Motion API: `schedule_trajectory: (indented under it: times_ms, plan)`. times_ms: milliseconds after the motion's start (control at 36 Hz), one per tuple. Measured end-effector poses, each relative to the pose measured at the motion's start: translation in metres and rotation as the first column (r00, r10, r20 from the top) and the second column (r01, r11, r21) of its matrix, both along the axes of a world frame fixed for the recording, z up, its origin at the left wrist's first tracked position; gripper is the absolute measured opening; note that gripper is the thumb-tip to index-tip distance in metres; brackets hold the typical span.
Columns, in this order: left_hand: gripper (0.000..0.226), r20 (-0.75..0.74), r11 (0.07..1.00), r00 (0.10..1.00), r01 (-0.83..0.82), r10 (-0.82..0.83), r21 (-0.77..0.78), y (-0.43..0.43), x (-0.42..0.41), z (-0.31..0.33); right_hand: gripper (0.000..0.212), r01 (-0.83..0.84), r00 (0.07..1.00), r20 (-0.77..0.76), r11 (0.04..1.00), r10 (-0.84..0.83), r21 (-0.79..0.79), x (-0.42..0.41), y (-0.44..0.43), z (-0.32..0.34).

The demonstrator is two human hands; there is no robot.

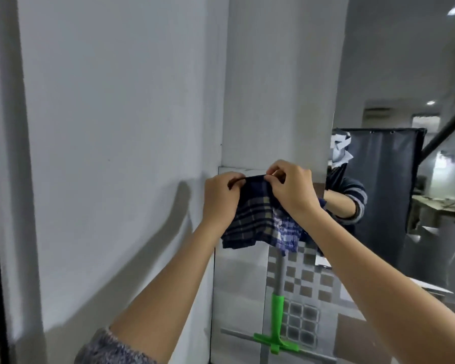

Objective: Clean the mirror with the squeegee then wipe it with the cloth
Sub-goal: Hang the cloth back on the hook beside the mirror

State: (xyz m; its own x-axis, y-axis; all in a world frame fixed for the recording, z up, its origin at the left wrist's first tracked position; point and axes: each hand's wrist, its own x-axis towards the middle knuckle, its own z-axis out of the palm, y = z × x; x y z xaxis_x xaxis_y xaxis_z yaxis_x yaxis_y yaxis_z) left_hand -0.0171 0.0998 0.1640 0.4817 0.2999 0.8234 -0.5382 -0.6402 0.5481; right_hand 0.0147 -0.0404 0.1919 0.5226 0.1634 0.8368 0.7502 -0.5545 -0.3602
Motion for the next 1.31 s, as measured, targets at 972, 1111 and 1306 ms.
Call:
schedule_trajectory:
  times_ms: [972,1111,1306]
  plan:
    - [0.013,-0.009,0.960,0.986,0.159,-0.166,-0.232,0.031,0.092,-0.018,0.018,-0.089,0.981,-0.148,0.965,0.128,0.245,0.071,0.033,-0.040]
    - [0.017,-0.052,0.931,0.953,0.278,-0.298,-0.237,0.031,0.080,-0.017,0.025,-0.154,0.960,-0.182,0.942,0.214,0.298,0.060,0.028,-0.050]
    - [0.020,-0.177,0.855,0.844,0.462,-0.505,-0.237,0.031,0.065,-0.023,0.043,-0.197,0.957,-0.167,0.953,0.238,0.230,0.051,0.028,-0.061]
